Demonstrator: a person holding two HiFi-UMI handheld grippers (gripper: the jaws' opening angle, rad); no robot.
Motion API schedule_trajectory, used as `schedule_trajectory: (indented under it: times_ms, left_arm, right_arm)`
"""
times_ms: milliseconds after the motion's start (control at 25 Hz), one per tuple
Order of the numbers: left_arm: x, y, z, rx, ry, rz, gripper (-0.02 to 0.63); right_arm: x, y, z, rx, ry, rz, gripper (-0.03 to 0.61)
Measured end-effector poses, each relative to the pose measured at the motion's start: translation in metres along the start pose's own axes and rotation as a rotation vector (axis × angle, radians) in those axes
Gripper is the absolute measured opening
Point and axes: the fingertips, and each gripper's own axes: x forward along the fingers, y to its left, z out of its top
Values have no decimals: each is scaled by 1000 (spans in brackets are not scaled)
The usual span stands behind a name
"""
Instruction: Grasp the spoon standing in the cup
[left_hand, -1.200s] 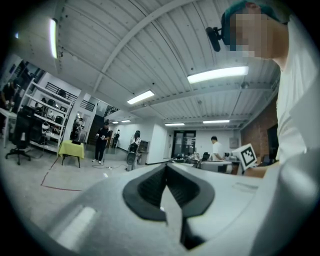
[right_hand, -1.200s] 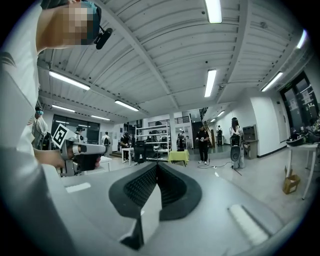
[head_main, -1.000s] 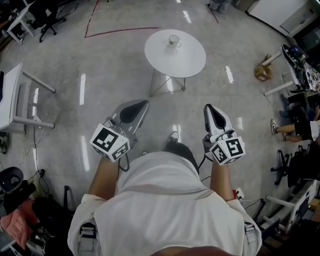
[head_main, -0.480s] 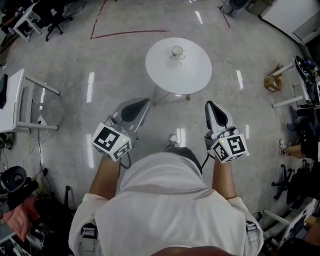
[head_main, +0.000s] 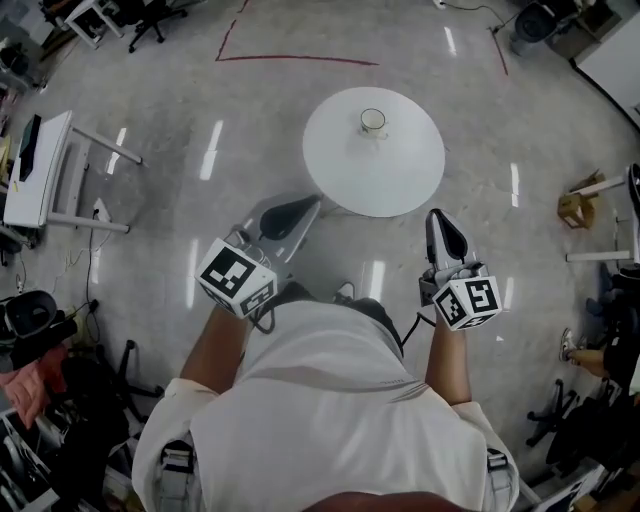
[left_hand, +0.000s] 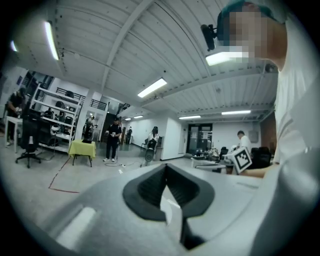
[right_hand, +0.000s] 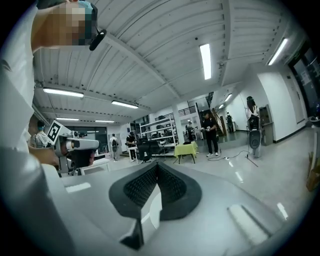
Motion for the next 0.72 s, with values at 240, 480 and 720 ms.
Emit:
schedule_trajectory:
  times_ms: [240, 480, 720]
  left_arm:
    - [35, 34, -11, -21, 22, -26, 2]
    - [76, 99, -8, -49, 16, -77, 2]
    - [106, 201, 5, -60, 6, -120, 2]
  right_arm:
    - [41, -28, -6, 28, 33, -27, 5]
    - [97, -55, -5, 20, 74, -90, 5]
    - [203, -45, 9, -178, 146, -100, 5]
